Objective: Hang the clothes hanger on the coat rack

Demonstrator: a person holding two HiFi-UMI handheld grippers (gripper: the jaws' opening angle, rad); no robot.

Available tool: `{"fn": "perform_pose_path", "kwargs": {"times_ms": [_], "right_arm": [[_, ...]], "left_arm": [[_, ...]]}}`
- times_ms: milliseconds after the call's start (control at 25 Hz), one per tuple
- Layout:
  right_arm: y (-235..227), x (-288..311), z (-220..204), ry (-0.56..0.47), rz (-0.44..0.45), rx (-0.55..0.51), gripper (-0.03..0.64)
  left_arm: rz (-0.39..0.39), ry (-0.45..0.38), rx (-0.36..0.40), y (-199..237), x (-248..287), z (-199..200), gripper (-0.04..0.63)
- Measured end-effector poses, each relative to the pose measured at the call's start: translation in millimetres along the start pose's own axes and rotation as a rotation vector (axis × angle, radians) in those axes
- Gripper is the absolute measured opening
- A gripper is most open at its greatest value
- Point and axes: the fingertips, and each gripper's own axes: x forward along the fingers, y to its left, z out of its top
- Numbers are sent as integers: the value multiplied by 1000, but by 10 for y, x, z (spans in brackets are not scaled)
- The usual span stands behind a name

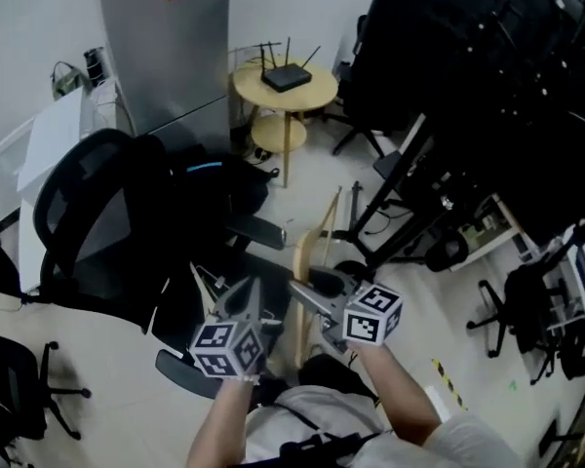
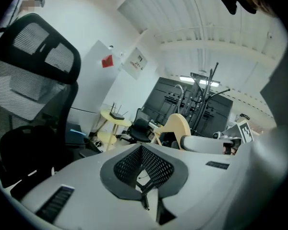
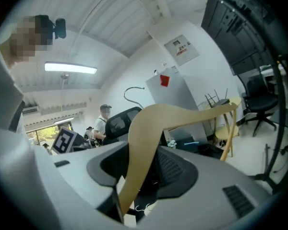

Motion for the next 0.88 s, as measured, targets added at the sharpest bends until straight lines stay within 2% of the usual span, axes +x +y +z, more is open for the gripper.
{"fn": "perform_pose_path", "kwargs": {"times_ms": [200, 440, 680, 880], "right_arm": [[-188, -765, 48, -95, -92, 108, 193], [-539, -1539, 161, -215, -194, 173, 193], [-677, -2178, 404, -308, -234, 171, 193], [-651, -2591, 880, -390, -253, 138, 193]], "left_arm": [[-151, 48, 81, -749, 413, -81, -11], [-254, 73, 126, -1449, 878, -233, -11], [-330, 67, 170, -2124, 1180, -293, -11], [-357, 69, 195, -2421, 1375, -254, -11]]}}
